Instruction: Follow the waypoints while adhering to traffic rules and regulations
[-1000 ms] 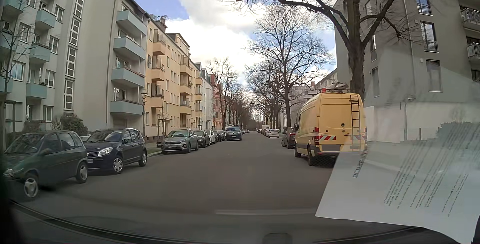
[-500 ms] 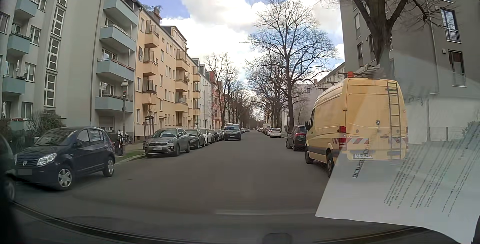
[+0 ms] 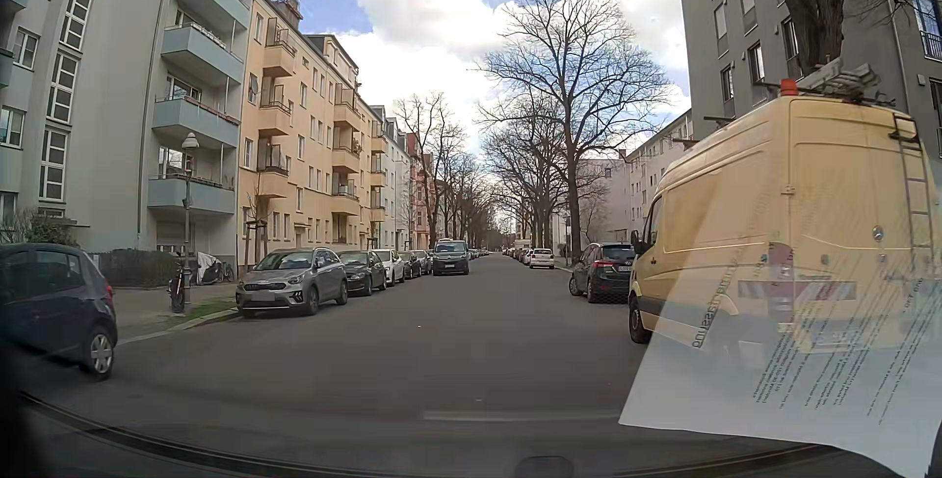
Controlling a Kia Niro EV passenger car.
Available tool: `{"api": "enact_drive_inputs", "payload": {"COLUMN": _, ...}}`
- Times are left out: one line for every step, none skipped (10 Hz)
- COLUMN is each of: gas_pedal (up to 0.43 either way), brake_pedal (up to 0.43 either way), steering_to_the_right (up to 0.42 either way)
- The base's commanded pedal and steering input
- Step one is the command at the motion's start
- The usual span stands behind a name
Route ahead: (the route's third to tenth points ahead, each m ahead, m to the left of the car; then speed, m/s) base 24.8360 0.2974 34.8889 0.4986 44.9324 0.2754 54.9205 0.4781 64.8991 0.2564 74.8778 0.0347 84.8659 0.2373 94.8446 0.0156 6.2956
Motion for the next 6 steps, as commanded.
{"api": "enact_drive_inputs", "payload": {"gas_pedal": 0.039, "brake_pedal": 0.03, "steering_to_the_right": 0.007}}
{"api": "enact_drive_inputs", "payload": {"gas_pedal": 0.039, "brake_pedal": 0.03, "steering_to_the_right": 0.006}}
{"api": "enact_drive_inputs", "payload": {"gas_pedal": 0.039, "brake_pedal": 0.03, "steering_to_the_right": 0.007}}
{"api": "enact_drive_inputs", "payload": {"gas_pedal": 0.039, "brake_pedal": 0.03, "steering_to_the_right": 0.007}}
{"api": "enact_drive_inputs", "payload": {"gas_pedal": 0.039, "brake_pedal": 0.03, "steering_to_the_right": 0.007}}
{"api": "enact_drive_inputs", "payload": {"gas_pedal": 0.039, "brake_pedal": 0.03, "steering_to_the_right": 0.007}}
